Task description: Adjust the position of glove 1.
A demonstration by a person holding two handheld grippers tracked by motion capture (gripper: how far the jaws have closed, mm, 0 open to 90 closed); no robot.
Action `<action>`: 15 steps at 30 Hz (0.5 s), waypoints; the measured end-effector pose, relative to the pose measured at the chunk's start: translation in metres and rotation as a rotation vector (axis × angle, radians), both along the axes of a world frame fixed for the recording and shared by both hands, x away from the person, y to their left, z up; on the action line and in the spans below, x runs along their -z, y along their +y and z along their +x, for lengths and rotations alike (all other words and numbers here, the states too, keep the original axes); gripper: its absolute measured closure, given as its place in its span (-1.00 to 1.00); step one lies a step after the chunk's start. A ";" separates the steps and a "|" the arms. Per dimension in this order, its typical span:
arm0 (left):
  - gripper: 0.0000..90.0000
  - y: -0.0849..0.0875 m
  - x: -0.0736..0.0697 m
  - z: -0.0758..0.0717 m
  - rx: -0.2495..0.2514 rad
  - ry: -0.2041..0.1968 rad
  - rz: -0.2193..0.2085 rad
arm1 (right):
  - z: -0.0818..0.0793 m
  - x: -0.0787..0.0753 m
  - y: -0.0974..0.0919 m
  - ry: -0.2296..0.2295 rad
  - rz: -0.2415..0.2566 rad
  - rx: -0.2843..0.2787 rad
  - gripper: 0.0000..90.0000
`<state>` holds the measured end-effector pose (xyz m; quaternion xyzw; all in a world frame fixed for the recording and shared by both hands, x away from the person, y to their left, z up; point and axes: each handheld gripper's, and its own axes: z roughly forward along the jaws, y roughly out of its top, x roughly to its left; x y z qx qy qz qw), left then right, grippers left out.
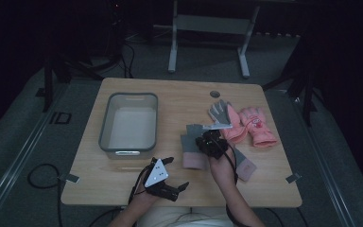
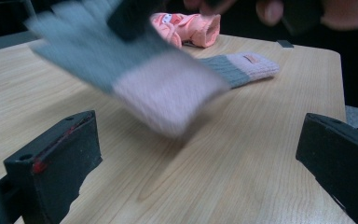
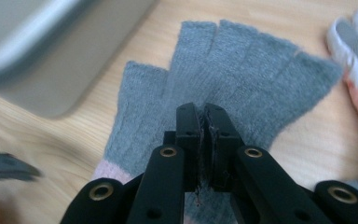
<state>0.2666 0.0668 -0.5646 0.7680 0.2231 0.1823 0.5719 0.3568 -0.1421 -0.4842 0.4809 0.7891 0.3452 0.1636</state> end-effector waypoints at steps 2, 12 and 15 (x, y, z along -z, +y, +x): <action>-1.00 0.000 0.000 0.000 0.001 -0.001 0.002 | 0.000 0.010 0.000 0.024 0.001 -0.001 0.90; -1.00 0.000 0.000 0.000 0.004 0.001 0.004 | 0.000 0.039 0.004 0.091 -0.016 -0.010 0.89; -1.00 0.000 0.000 0.000 0.004 0.000 0.006 | 0.001 0.044 0.004 0.098 -0.023 -0.007 0.89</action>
